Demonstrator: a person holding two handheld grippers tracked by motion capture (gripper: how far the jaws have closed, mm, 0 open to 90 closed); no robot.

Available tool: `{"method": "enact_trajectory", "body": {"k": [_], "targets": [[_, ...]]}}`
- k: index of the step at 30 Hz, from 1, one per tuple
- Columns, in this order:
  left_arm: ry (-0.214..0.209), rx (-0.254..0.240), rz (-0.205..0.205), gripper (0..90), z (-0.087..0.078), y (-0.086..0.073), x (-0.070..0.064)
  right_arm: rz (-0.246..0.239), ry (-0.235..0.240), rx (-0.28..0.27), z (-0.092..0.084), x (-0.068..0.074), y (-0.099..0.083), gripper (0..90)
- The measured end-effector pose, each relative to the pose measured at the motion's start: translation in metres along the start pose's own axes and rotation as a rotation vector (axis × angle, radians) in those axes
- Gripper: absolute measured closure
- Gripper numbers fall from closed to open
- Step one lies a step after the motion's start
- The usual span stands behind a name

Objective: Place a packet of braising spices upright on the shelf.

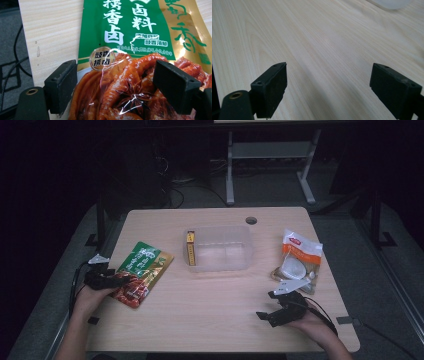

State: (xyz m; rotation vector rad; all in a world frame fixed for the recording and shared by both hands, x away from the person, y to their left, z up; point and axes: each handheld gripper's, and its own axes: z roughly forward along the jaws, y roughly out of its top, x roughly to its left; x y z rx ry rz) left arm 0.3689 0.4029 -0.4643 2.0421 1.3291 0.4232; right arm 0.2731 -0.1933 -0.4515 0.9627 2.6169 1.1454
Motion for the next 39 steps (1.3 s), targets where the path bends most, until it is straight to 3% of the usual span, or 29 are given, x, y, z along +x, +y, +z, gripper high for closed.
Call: {"method": "enact_trajectory", "body": {"k": [5, 7, 11, 14, 15, 16, 17, 18, 20, 22, 25, 31, 35, 39], "targets": [[0.003, 0.006, 0.051, 24.6, -0.002, 0.0, -0.004, -0.007, 0.002, 0.004, 0.001, 0.001, 0.0, 14.2], [-0.005, 0.007, 0.052, 30.4, -0.002, 0.0, -0.006, -0.008, 0.003, 0.006, 0.001, 0.001, 0.0, 14.2], [-0.004, 0.01, 0.045, 34.1, -0.001, 0.0, -0.006, -0.022, 0.006, 0.011, 0.002, 0.002, 0.0, 14.2], [-0.011, 0.006, 0.062, 34.9, -0.002, 0.0, -0.004, -0.02, 0.003, 0.017, 0.002, 0.003, 0.001, 14.2], [0.001, 0.006, 0.086, 34.7, -0.003, 0.0, -0.003, -0.021, 0.003, 0.016, 0.002, 0.003, 0.001, 14.1], [0.045, 0.004, 0.086, 27.6, -0.002, 0.0, -0.002, -0.021, 0.003, 0.014, 0.001, 0.002, 0.0, 14.2], [0.045, 0.004, 0.086, 17.2, -0.002, 0.0, -0.002, -0.021, 0.003, 0.014, 0.001, 0.002, 0.0, 14.2], [0.061, 0.012, 0.082, 14.7, -0.002, 0.0, 0.002, -0.017, 0.005, 0.016, 0.001, 0.002, 0.0, 14.2], [0.037, 0.01, 0.042, 14.8, 0.0, -0.002, 0.004, -0.021, 0.005, 0.021, 0.002, 0.001, 0.0, 14.2], [0.026, 0.003, 0.033, 15.4, 0.0, -0.003, 0.006, -0.019, 0.007, 0.028, 0.003, 0.001, 0.0, 14.2], [0.005, -0.003, 0.064, 23.8, -0.002, -0.004, 0.004, -0.02, 0.009, 0.033, 0.004, 0.002, 0.0, 14.2], [-0.002, -0.008, 0.068, 26.0, -0.003, -0.005, 0.003, -0.027, 0.009, 0.032, 0.003, 0.003, 0.0, 14.2], [-0.001, -0.014, 0.105, 37.5, -0.003, -0.005, -0.002, -0.029, 0.013, 0.033, 0.004, 0.003, 0.0, 14.2], [-0.007, -0.019, 0.113, 49.1, -0.004, -0.005, -0.004, -0.031, 0.015, 0.036, 0.004, 0.003, 0.0, 14.2]]}}
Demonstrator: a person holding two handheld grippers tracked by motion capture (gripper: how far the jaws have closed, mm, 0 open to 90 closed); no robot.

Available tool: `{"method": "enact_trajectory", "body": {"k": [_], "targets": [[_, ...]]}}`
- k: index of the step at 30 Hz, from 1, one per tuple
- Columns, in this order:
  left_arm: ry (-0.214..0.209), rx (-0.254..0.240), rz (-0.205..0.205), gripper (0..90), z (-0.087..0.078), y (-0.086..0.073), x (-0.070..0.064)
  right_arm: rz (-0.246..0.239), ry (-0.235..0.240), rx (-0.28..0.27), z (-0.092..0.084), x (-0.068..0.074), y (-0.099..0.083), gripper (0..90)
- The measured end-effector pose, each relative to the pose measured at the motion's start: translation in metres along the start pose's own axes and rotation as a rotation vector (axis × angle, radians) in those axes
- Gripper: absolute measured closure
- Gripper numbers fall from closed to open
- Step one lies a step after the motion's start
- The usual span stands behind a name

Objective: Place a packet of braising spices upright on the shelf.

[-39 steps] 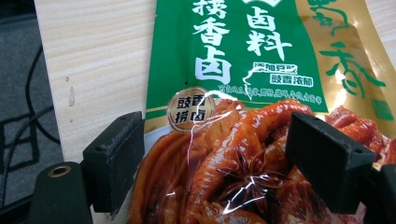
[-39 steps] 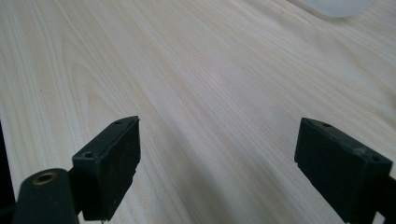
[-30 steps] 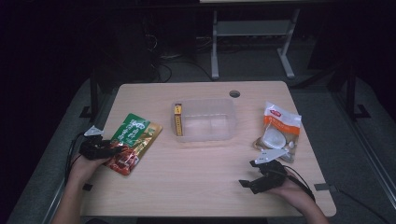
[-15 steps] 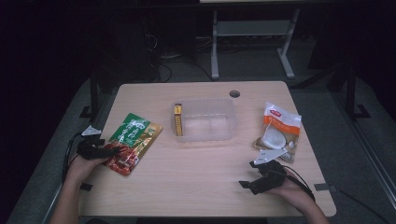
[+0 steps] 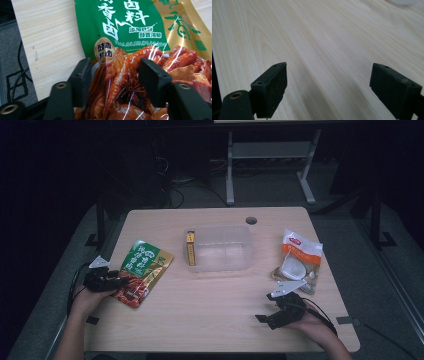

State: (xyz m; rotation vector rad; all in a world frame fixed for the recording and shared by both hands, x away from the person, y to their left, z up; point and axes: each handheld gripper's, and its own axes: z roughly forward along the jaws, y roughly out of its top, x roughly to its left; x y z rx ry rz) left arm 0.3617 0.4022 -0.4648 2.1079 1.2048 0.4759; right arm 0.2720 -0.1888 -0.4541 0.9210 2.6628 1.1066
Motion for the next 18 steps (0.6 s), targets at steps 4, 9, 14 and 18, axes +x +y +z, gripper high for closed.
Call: {"method": "enact_trajectory", "body": {"k": [4, 9, 14, 18], "targets": [[-0.02, -0.007, 0.018, 68.5, -0.0006, 0.0004, -0.0018, -0.005, 0.002, 0.002, -0.0001, 0.0002, 0.0001, 14.3], [-0.022, 0.005, 0.004, 82.3, -0.0005, 0.0023, -0.001, 0.008, 0.02, 0.0, -0.0015, 0.0004, 0.0018, 14.4], [-0.033, 0.0, -0.018, 88.2, -0.0017, 0.0032, -0.0005, -0.007, 0.026, -0.009, -0.0037, 0.0019, 0.0042, 12.3], [-0.039, -0.001, -0.03, 89.2, -0.0029, 0.0044, 0.0003, 0.008, 0.045, -0.002, -0.0051, 0.0036, 0.0095, 10.8]]}}
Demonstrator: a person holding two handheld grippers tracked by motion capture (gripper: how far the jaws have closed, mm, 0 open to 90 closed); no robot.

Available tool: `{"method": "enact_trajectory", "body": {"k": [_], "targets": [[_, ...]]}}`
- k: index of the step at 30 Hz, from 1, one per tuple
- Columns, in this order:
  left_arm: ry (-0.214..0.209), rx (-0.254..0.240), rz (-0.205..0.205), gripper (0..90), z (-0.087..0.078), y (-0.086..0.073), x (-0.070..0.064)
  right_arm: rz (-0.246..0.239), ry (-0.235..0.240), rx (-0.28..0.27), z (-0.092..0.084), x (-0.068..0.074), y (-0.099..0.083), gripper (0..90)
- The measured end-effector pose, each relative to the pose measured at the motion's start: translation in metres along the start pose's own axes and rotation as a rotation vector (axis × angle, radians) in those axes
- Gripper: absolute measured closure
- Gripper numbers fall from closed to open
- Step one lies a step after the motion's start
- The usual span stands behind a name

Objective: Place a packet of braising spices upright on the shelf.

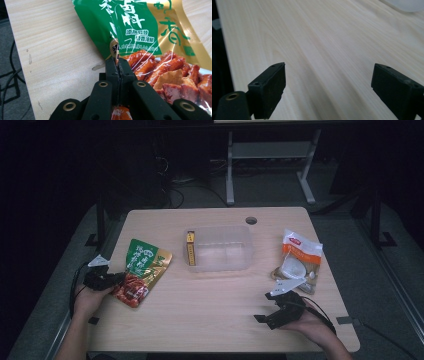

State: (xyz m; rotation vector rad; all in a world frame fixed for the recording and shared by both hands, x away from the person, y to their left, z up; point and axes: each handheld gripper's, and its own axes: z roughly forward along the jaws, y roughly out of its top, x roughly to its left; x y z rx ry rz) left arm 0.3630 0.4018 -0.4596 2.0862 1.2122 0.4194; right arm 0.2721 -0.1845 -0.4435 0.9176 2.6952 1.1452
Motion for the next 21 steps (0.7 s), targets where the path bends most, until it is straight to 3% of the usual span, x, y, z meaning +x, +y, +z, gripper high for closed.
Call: {"method": "enact_trajectory", "body": {"k": [13, 21], "targets": [[-0.021, -0.05, 0.025, 89.5, -0.022, 0.01, -0.009, 0.001, -0.01, -0.032, -0.004, 0.0, 0.002, 12.7], [-0.04, -0.118, 0.008, 89.7, -0.046, 0.014, -0.015, 0.006, -0.011, -0.051, -0.006, 0.0, 0.003, 12.6]]}}
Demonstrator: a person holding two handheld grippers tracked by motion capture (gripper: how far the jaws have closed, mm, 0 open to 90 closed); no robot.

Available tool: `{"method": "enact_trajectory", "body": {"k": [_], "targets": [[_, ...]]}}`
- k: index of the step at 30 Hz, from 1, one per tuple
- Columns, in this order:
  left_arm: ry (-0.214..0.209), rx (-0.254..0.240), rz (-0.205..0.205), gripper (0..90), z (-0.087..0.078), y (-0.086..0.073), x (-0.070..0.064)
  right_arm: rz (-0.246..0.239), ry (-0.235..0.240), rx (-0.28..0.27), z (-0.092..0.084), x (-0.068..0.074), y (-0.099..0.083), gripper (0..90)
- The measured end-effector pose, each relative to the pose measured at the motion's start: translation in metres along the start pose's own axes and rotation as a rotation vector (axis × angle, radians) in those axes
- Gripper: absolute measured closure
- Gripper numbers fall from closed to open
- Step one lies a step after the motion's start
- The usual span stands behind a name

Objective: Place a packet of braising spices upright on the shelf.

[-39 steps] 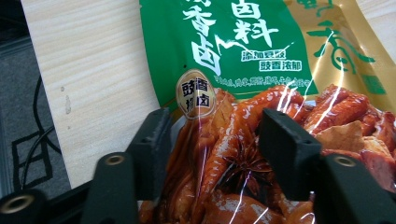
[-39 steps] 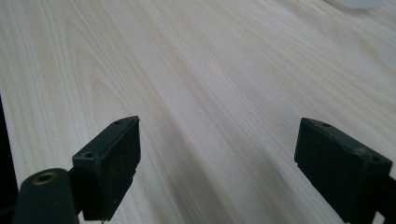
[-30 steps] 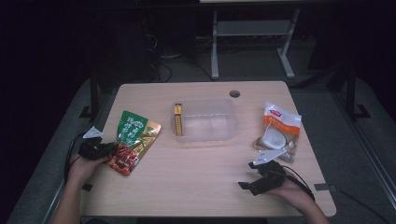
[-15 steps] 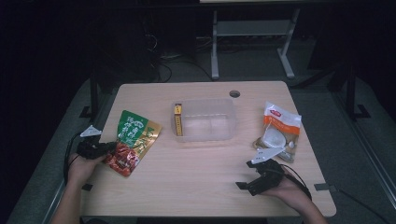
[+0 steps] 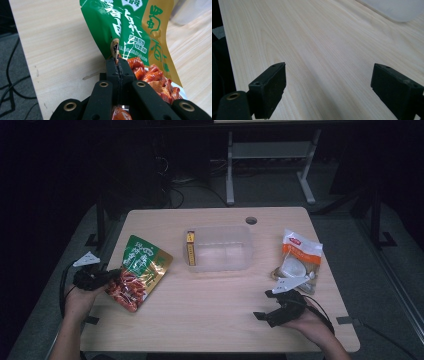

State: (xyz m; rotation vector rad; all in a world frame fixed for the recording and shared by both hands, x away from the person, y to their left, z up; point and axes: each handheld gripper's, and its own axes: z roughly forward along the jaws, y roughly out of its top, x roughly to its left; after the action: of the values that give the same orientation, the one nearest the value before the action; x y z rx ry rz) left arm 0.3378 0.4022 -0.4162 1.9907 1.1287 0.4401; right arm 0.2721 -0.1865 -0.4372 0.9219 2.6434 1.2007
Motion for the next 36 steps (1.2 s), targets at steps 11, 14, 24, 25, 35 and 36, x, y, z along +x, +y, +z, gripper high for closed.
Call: {"method": "enact_trajectory", "body": {"k": [11, 14, 24, 25, 35, 36], "targets": [[-0.087, -0.065, 0.03, 89.8, -0.022, 0.019, -0.021, 0.025, 0.006, -0.052, -0.005, -0.001, 0.004, 8.2], [-0.141, -0.068, 0.054, 89.8, -0.023, 0.026, -0.032, 0.026, 0.003, -0.051, -0.005, -0.001, 0.003, 9.7], [-0.257, -0.073, 0.13, 89.8, -0.017, 0.044, -0.073, 0.044, 0.036, -0.074, -0.008, -0.003, 0.005, 20.3], [-0.266, -0.071, 0.144, 89.8, -0.015, 0.045, -0.077, 0.043, 0.045, -0.077, -0.008, -0.003, 0.006, 22.3], [-0.354, -0.041, 0.218, 89.8, 0.004, 0.053, -0.114, 0.053, 0.129, -0.096, -0.006, -0.007, 0.018, 40.7], [-0.366, -0.034, 0.238, 89.8, 0.008, 0.054, -0.122, 0.05, 0.134, -0.102, -0.006, -0.008, 0.019, 41.1]]}}
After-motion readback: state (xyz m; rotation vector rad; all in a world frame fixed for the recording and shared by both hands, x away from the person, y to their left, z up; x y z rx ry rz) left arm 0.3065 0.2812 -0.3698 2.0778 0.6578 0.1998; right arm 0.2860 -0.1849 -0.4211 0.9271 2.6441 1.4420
